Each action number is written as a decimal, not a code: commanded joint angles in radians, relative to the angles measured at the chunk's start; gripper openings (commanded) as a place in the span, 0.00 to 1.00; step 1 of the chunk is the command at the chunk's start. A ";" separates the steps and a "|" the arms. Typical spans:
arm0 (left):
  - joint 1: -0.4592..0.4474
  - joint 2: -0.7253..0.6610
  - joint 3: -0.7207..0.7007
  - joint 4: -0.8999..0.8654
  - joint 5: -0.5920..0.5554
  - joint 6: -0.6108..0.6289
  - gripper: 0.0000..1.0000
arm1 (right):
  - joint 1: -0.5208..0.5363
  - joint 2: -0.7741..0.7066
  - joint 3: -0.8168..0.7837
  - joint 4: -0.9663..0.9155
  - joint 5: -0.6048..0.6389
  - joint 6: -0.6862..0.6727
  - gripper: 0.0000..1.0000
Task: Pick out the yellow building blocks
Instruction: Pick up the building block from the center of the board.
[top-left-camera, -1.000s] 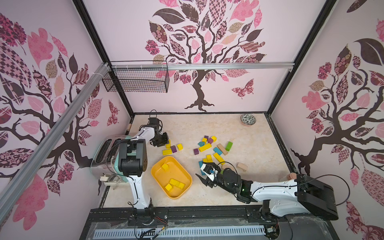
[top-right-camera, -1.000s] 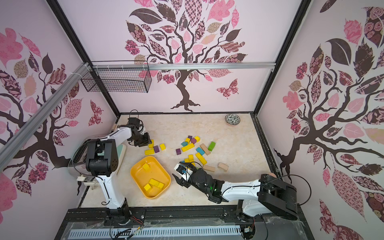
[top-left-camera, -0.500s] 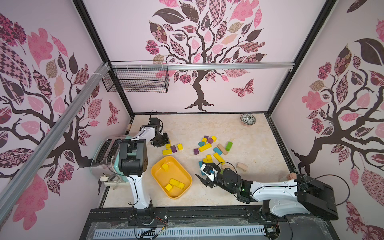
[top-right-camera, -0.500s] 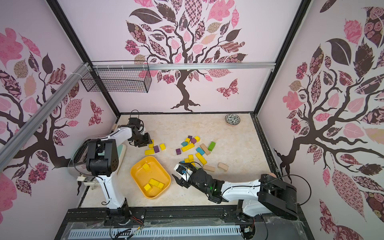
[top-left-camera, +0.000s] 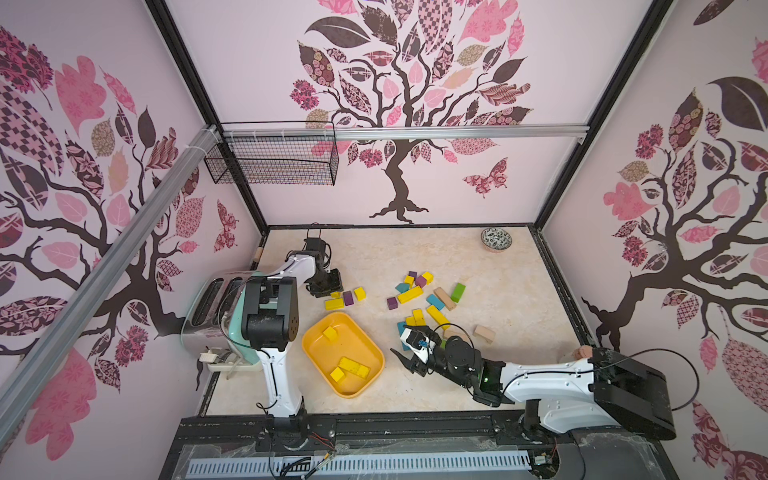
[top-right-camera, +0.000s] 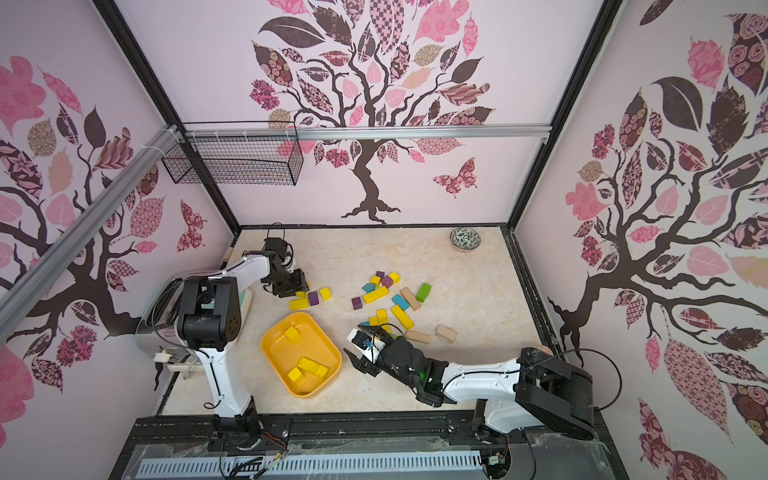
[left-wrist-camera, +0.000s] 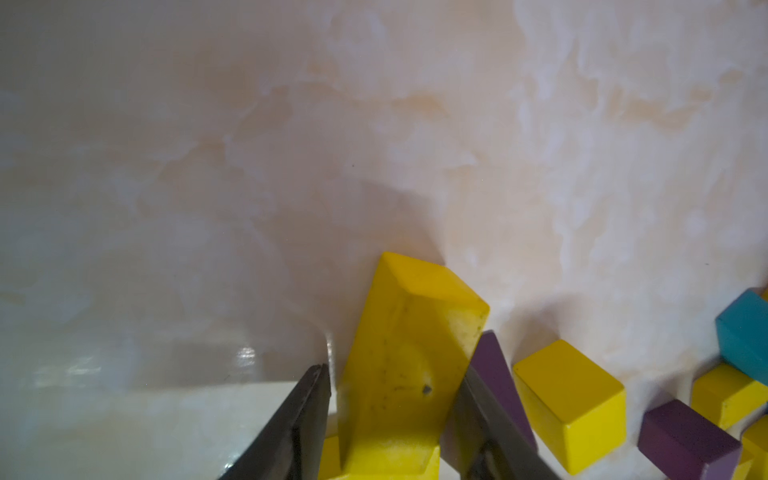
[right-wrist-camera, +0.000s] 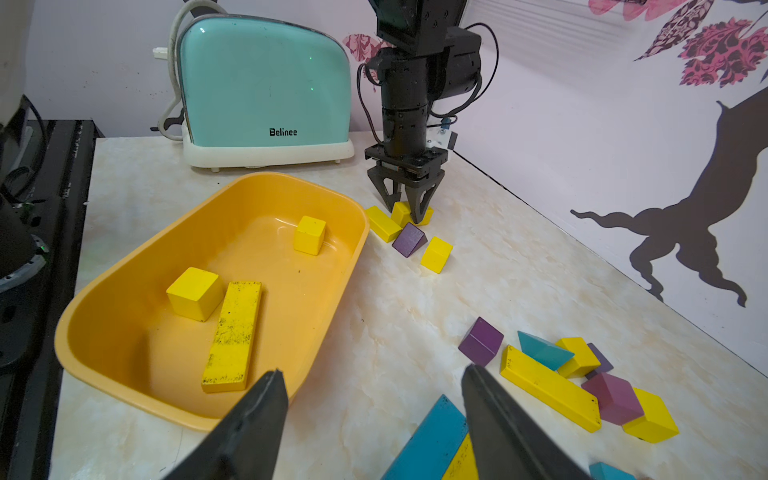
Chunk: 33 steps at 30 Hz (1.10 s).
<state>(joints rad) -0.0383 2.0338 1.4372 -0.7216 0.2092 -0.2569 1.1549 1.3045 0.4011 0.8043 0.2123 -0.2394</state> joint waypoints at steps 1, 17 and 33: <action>-0.004 0.015 -0.002 -0.012 -0.014 0.010 0.54 | -0.004 0.010 0.037 -0.002 -0.002 0.003 0.72; -0.015 -0.006 -0.009 0.000 -0.039 0.028 0.31 | -0.004 -0.029 0.020 0.005 -0.008 0.003 0.71; -0.055 -0.336 -0.147 0.077 -0.106 0.014 0.25 | -0.003 -0.036 0.004 0.030 -0.013 0.003 0.71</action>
<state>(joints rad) -0.0666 1.7798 1.3132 -0.6765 0.1135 -0.2390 1.1549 1.2732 0.4011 0.8120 0.2070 -0.2398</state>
